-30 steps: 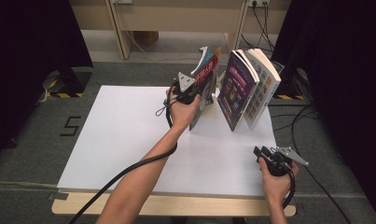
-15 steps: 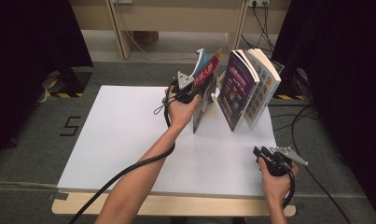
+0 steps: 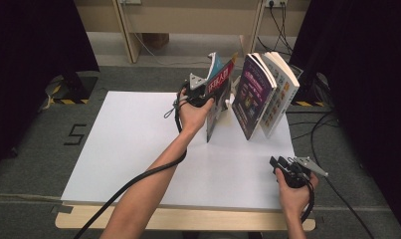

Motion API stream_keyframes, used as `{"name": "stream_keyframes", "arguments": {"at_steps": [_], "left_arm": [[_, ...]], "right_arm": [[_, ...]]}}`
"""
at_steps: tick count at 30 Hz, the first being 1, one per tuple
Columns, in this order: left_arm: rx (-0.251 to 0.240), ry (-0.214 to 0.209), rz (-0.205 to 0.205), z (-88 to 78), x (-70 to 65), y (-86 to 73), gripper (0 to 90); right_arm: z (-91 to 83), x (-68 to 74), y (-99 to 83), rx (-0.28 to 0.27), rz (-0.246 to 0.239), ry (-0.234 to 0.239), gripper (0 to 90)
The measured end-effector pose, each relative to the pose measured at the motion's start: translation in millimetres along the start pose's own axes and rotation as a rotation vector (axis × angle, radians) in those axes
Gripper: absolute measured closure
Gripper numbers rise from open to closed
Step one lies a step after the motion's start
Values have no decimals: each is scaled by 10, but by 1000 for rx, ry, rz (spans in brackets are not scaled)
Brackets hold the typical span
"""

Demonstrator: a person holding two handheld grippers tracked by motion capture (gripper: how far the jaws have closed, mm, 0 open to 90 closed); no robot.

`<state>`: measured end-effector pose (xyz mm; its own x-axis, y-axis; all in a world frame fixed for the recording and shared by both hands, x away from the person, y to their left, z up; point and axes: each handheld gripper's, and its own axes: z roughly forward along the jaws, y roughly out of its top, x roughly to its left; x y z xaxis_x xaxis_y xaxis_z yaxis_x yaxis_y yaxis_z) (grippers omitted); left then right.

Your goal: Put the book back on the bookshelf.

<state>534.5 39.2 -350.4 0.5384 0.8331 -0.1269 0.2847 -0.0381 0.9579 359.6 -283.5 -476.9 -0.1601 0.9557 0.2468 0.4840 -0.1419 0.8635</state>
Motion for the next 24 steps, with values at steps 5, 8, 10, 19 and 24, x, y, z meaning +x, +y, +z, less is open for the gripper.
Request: {"name": "stream_keyframes", "arguments": {"at_steps": [5, 8, 10, 19, 24], "left_arm": [[24, 1, -8, -2, 5, 13, 811], [32, -2, -25, -4, 2, 19, 855], [39, 2, -27, -14, -18, 30, 861], [-63, 5, 26, -9, -91, 40, 866], [-122, 16, 66, 40, -103, 56, 865]], "right_arm": [[3, 2, -2, 3, 3, -1, 619], [4, 5, -5, 4, 4, -1, 619], [4, 6, -5, 6, 3, -1, 619], [-5, -16, 1, -1, 1, 1, 619], [-16, -23, 7, -2, 11, -2, 620]]}}
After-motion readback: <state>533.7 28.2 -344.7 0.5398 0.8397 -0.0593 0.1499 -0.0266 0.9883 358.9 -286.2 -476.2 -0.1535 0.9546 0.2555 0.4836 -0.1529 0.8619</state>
